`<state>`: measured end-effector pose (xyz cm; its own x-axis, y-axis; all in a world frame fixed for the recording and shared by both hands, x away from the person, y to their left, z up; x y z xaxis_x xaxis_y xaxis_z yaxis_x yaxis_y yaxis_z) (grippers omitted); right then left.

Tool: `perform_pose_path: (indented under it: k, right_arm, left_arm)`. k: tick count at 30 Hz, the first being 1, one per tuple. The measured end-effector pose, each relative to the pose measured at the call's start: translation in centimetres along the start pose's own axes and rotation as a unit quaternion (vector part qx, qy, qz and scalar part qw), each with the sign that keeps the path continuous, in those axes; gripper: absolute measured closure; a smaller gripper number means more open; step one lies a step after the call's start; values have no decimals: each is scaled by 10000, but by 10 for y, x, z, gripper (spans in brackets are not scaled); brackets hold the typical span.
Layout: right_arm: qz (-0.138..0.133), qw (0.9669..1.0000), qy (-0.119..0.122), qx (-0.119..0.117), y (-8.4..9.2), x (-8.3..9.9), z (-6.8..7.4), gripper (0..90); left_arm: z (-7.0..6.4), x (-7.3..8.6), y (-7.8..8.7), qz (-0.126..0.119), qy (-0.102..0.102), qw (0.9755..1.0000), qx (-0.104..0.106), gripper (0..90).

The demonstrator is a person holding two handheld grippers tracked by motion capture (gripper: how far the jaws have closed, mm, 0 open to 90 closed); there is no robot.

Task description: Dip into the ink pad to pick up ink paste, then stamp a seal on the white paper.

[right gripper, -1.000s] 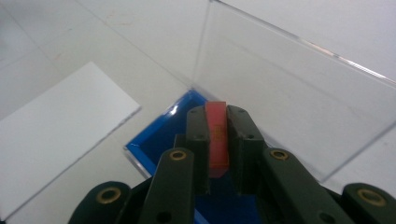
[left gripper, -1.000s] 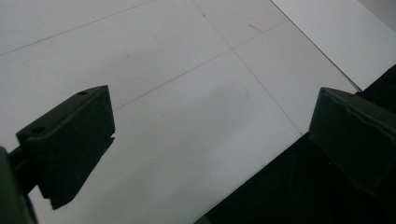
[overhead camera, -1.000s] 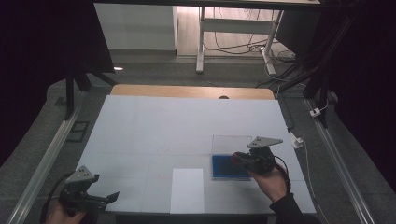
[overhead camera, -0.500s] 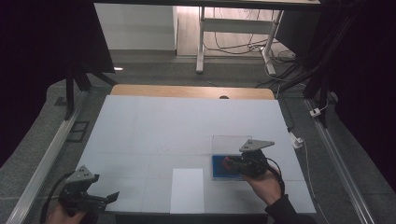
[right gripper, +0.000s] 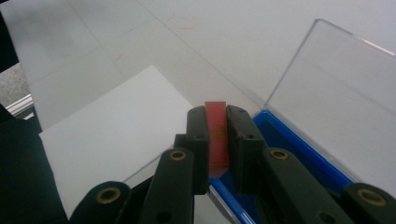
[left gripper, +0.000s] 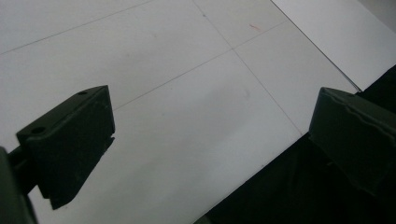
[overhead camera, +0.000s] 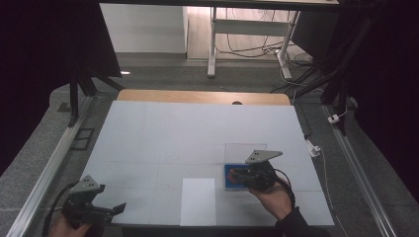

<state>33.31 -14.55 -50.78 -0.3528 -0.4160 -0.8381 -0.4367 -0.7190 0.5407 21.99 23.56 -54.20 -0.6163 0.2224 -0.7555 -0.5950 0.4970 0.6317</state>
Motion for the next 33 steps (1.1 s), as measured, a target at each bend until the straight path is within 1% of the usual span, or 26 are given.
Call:
perform_pose_path:
  k: [7, 9, 12, 13, 20, 29, 33]
  right_arm:
    - [42, 9998, 118, -167, -6, -1, 12, 803]
    - [70, 9997, 117, -203, -7, -2, 15, 803]
    - [51, 9995, 178, -261, -10, -3, 19, 803]
    - [57, 9995, 154, -284, -11, -3, 21, 803]
    - [79, 9987, 225, -441, -17, -5, 33, 803]
    - [131, 9979, 281, -573, -26, -5, 43, 803]
    - [176, 9971, 357, -651, -33, -4, 48, 803]
  left_arm:
    - [0, 0, 0, 3, -1, 10000, -3, 9]
    - [0, 0, 0, 4, 0, 10000, -3, 9]
    - [0, 0, 0, 7, 1, 10000, -3, 9]
    - [0, 0, 0, 6, 2, 10000, -3, 9]
    - [0, 0, 0, 11, 1, 10000, -10, 9]
    - [0, 0, 0, 10, 7, 10000, -1, 9]
    - [0, 0, 0, 14, 12, 10000, 5, 9]
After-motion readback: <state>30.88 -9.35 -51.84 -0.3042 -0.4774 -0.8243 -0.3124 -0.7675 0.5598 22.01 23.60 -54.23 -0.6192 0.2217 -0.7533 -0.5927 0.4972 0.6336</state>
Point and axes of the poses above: each handheld gripper's, and its own axes: y roughly backward along the jaws, x roughly out of its underside, z roughly to its left, the point moved 8 cm from there along -y, roughly forward along the jaws, and after that the axes turned 9 degrees about -z, right-handed, at the moved point
